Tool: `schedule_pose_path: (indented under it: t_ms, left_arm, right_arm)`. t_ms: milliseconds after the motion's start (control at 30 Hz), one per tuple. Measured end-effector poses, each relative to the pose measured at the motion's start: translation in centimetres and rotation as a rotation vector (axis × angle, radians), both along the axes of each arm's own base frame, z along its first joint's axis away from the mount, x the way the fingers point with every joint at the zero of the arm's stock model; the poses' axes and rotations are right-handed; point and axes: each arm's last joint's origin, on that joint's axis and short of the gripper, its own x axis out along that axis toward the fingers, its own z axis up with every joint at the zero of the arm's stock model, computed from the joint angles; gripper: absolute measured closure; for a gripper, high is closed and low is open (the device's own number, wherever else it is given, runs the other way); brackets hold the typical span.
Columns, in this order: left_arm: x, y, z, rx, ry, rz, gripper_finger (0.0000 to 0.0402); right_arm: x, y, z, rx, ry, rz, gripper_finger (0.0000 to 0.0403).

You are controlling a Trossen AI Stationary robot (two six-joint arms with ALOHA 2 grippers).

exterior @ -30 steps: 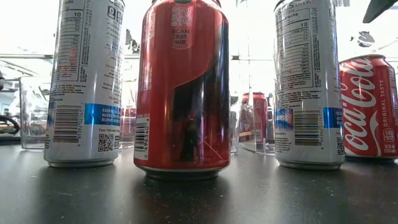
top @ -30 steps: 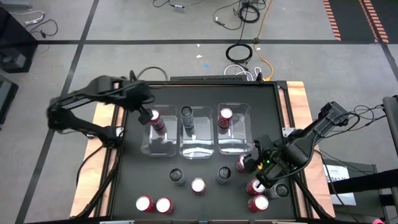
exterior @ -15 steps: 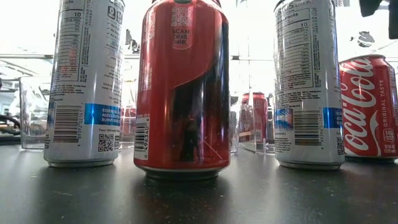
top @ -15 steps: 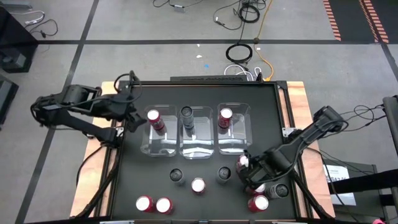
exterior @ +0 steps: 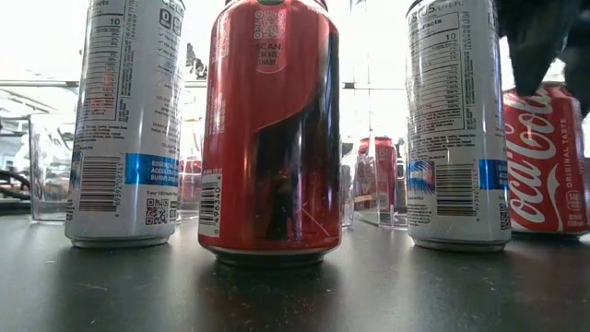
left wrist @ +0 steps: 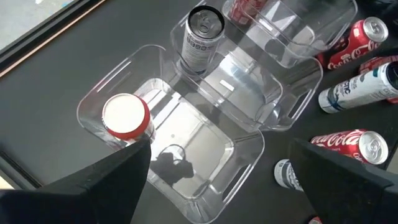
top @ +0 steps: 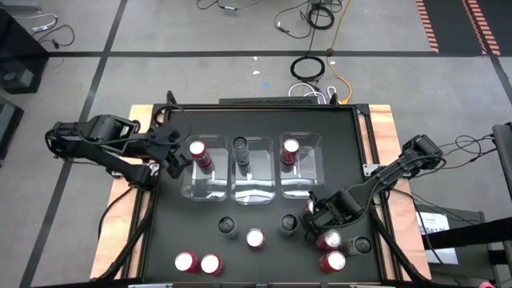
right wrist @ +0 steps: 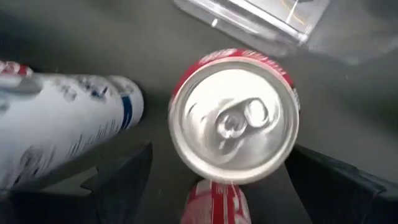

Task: Sort soda cans
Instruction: Put the top right red soda can into the right transparent bin

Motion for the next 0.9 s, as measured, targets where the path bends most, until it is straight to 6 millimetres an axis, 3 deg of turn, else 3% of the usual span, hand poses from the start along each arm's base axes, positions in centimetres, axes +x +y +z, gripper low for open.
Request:
schedule_pose_path:
  t_ms: [333,467,633,900]
  left_arm:
    - [0.0,-0.1,0.0,0.021,0.004,-0.023,0.0013]
    - [0.0,0.0,0.0,0.025,0.006,-0.022,0.0013]
    - [-0.1,0.0,0.0,0.03,0.011,-0.029,0.0013]
    - [-0.1,0.0,0.0,0.044,0.016,-0.051,0.0013]
  right_arm:
    - [0.5,-1.7,-1.4,-0.015,0.014,-0.048,0.0047]
    - [0.7,-2.1,-1.7,-0.014,0.012,-0.063,0.0066]
    - [0.8,-2.2,-1.8,-0.005,0.0,-0.081,0.0111]
    - [1.0,-1.1,-0.6,0.051,-0.025,-0.08,0.0113]
